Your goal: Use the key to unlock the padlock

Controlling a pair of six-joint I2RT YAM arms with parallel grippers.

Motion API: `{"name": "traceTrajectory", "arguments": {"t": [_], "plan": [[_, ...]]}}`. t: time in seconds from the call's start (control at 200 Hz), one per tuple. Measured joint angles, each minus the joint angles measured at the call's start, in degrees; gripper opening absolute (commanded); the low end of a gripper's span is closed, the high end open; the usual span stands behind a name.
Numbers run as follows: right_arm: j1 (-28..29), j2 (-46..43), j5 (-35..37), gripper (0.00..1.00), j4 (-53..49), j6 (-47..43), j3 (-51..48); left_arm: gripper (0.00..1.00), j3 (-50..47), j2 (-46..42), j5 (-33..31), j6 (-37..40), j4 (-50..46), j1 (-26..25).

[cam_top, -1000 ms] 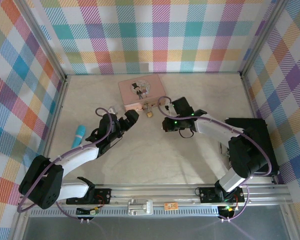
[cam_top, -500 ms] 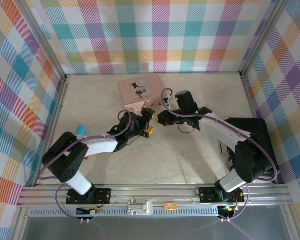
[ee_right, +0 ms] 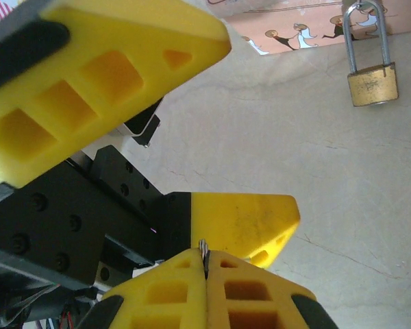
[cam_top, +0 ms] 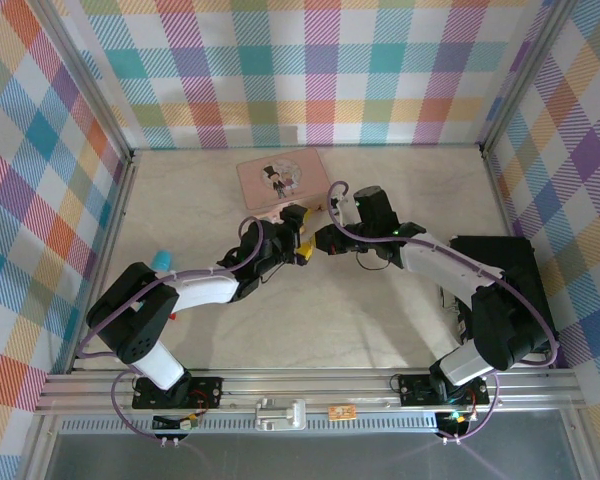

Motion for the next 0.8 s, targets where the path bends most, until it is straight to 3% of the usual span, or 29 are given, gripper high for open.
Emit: {"name": "traceTrajectory", "arguments": {"t": [0.45,0.8], "plan": [[0.0,0.0,-1.4,0.0,2.1,0.1,-0.2,0.9,2.5,1.0,0.4,-0.2,-1.6,-2.1],[0.0,-0.6,-1.9,0.0,5.0,1.2,-3.6,0.83,2.2,1.0,-0.8,0.5,-1.9,-2.1]]}}
